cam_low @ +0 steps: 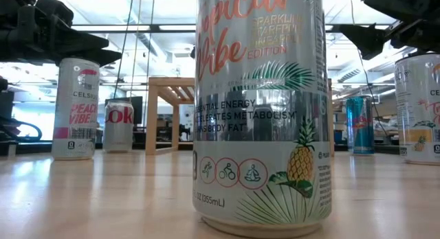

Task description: Place canned beverage on shelf

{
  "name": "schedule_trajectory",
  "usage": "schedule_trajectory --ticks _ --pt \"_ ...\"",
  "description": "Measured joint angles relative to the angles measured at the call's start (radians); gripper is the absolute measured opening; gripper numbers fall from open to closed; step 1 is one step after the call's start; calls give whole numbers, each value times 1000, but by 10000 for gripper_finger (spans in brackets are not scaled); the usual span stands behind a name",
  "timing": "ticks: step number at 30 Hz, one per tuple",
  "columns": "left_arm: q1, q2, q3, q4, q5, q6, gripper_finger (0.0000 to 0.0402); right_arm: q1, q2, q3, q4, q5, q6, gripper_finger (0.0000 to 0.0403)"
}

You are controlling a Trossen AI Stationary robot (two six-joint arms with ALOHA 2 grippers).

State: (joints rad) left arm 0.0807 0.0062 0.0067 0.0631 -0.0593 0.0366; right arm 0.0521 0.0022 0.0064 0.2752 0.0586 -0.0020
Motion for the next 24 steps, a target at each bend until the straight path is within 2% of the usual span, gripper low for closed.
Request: schedule_trajectory --ticks 24 --pt "0 0 0 23 0 -30 314 0 0 0 0 0 0 393"
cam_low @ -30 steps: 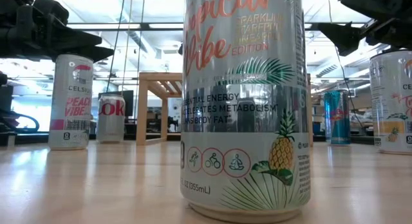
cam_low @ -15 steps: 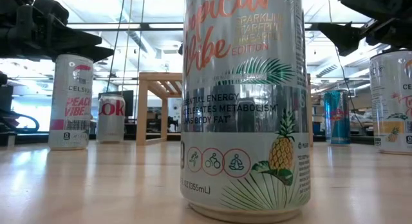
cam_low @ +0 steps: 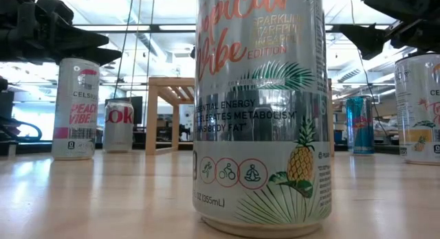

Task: Place canned beverage on shelf
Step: Put the top red-silver soda can on the shelf

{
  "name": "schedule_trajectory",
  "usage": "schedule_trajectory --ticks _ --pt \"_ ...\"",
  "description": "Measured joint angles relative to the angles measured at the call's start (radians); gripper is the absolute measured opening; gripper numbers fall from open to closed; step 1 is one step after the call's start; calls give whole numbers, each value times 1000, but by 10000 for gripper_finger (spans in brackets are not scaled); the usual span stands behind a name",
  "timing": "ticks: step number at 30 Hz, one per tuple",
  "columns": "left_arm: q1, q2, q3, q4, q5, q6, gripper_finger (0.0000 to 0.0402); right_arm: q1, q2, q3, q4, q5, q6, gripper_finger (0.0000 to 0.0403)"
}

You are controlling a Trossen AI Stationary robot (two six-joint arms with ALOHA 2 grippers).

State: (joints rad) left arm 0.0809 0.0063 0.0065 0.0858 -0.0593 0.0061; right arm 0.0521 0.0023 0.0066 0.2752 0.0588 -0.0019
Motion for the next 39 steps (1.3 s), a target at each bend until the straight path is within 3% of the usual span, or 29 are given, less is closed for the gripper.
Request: schedule_trajectory --ticks 7,39 --pt "0 0 0 -19 52 27 314 0 0 0 0 0 0 393" --pt "1 0 0 -27 54 -3 314 0 0 0 0 0 0 393"
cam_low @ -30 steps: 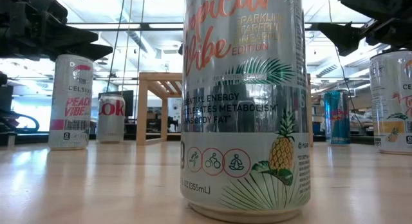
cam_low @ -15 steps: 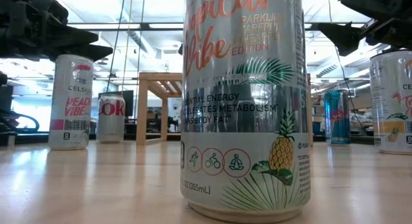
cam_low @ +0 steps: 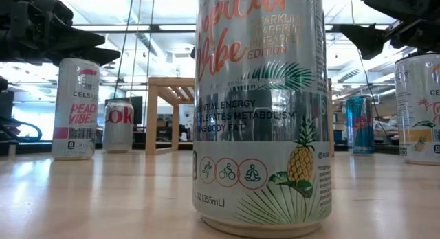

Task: Place canned beverage on shelf
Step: Put the top red-silver soda can on the shelf

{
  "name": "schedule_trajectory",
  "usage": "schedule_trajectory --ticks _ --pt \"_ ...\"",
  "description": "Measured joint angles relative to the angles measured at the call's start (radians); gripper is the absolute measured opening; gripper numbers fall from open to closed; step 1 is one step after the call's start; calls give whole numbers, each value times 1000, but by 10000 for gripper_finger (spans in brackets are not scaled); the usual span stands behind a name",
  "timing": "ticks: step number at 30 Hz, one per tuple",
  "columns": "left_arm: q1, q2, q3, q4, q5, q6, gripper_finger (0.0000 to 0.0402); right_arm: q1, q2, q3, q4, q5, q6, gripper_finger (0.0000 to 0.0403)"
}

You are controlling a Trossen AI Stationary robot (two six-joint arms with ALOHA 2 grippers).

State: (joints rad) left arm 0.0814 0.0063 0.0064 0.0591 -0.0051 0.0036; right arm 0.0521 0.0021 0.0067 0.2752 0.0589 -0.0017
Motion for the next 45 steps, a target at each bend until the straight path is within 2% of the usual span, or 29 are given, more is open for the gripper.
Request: schedule_trajectory --ticks 17,25,35,45 --pt "0 0 0 21 8 36 314 0 0 0 0 0 0 393" --pt "-2 0 0 -6 9 139 315 0 0 0 0 0 0 393" --pt "-2 0 0 35 11 112 315 0 0 0 0 0 0 393" --pt "-2 0 0 34 11 9 315 0 0 0 0 0 0 393"
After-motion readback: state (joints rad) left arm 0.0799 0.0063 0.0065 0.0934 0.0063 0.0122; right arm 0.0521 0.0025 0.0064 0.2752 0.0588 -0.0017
